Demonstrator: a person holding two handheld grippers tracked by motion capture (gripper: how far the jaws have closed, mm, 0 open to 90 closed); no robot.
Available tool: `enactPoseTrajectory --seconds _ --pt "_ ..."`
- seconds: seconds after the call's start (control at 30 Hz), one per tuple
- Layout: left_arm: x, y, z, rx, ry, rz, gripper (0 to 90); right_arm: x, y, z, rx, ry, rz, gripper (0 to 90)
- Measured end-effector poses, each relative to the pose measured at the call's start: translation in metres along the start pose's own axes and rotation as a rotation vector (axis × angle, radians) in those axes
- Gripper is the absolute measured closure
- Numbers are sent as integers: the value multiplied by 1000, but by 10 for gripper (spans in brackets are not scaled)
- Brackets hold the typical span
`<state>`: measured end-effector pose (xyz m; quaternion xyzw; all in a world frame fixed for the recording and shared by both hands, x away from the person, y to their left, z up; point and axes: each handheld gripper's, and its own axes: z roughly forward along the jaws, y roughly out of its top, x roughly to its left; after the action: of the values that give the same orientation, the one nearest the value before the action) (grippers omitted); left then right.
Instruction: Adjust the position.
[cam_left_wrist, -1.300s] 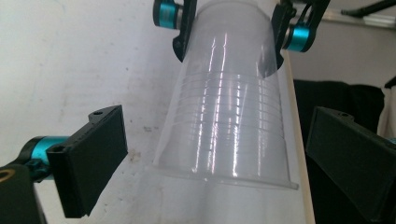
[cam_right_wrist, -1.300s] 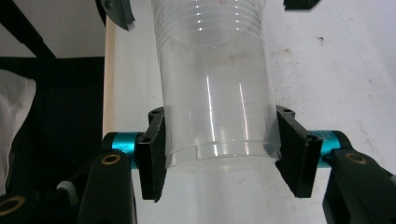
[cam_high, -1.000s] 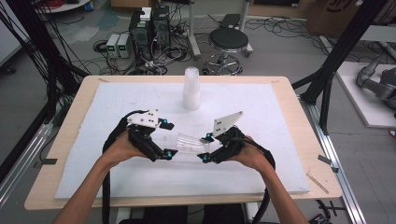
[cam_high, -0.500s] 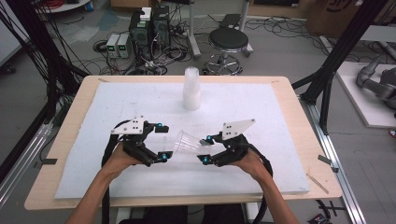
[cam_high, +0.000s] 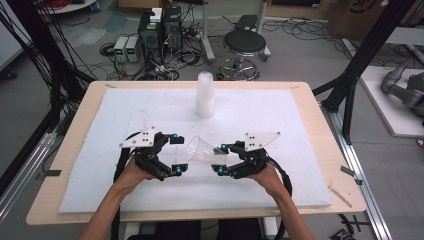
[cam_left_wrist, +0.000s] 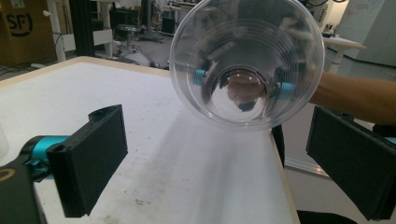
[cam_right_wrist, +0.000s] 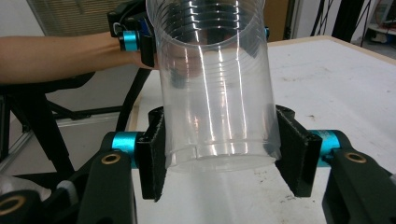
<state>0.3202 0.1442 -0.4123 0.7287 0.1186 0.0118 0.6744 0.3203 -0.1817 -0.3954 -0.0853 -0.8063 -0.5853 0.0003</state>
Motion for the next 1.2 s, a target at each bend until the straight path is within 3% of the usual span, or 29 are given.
enactPoseTrajectory --seconds 0.5,0.87,1.03,1.07,1.2 --pt "-7 14 38 10 -81 24 53 -1 -4 2 -36 32 -5 432" --pt "-8 16 41 10 -113 40 98 0 -3 4 -48 60 -21 432" --pt "-9 16 42 12 -146 52 174 0 -3 5 -50 66 -28 433" --pt "-11 16 42 11 -151 63 261 1 -3 5 -46 71 -27 433" --pt "-11 17 41 0 -148 68 310 1 -3 5 -43 77 -30 432"
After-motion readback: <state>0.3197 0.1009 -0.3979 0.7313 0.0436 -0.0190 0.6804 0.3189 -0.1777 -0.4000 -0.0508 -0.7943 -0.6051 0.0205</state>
